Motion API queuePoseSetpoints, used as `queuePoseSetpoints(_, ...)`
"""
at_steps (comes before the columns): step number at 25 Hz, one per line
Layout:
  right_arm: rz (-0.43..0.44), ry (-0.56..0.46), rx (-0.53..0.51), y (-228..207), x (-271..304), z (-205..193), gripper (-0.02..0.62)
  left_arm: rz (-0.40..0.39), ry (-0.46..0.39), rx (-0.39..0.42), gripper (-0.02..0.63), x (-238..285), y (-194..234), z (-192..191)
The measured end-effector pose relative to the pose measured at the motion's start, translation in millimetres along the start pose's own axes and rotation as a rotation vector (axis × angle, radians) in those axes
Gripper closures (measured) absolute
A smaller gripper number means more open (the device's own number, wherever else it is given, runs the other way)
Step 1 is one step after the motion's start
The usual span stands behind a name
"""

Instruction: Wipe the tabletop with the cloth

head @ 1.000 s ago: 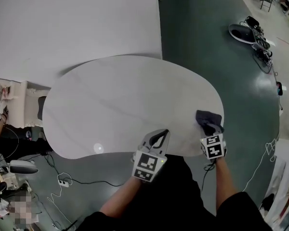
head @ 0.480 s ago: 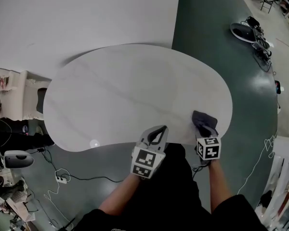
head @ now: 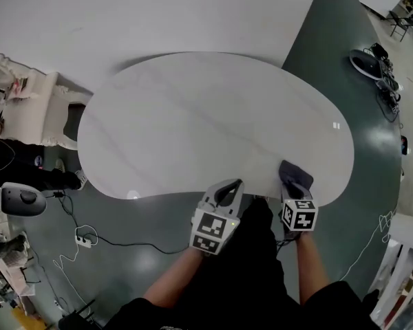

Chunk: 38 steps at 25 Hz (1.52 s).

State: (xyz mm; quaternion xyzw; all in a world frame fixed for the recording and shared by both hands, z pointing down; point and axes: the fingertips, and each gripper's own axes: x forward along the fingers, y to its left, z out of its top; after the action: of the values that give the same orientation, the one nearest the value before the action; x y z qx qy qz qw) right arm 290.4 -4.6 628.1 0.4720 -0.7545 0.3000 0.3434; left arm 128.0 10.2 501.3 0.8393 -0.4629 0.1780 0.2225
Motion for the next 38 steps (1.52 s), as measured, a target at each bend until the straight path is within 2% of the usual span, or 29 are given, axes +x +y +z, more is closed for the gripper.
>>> queuePoseSetpoints(6, 0.037, 0.014, -0.064, 62.8, 19.4, 9.6, 0.546, 0.07, -0.037, -0.028, 0.598, -50.7, 43.4, -8.8)
queuePoseSetpoints(11, 0.082, 0.041, -0.118, 102.9, 42.2, 30.5, 0.546, 0.12, -0.073, -0.115, 0.598, -74.2, 71.1, -17.8)
queuePoseSetpoints(17, 0.22, 0.1, -0.174, 159.1, 65.8, 47.8, 0.548, 0.178, -0.034, -0.165, 0.598, -64.4, 105.0, -26.2)
queuePoseSetpoints(24, 0.417, 0.158, -0.124, 213.9, 82.3, 62.5, 0.554, 0.272, 0.031, -0.155, 0.598, -66.3, 160.8, -26.1)
queuePoseSetpoints(26, 0.448, 0.172, -0.161, 227.2, 84.1, 65.3, 0.554, 0.296, 0.049, -0.161, 0.598, -65.3, 173.7, -26.8)
queuePoseSetpoints(31, 0.554, 0.214, -0.332, 264.0, 89.3, 67.1, 0.554, 0.346, 0.071, -0.183, 0.598, -61.4, 189.7, -28.4)
queuePoseSetpoints(38, 0.619, 0.231, -0.364, 318.3, 99.2, 66.3, 0.554, 0.417, 0.068, -0.222, 0.598, -94.6, 208.9, -43.1)
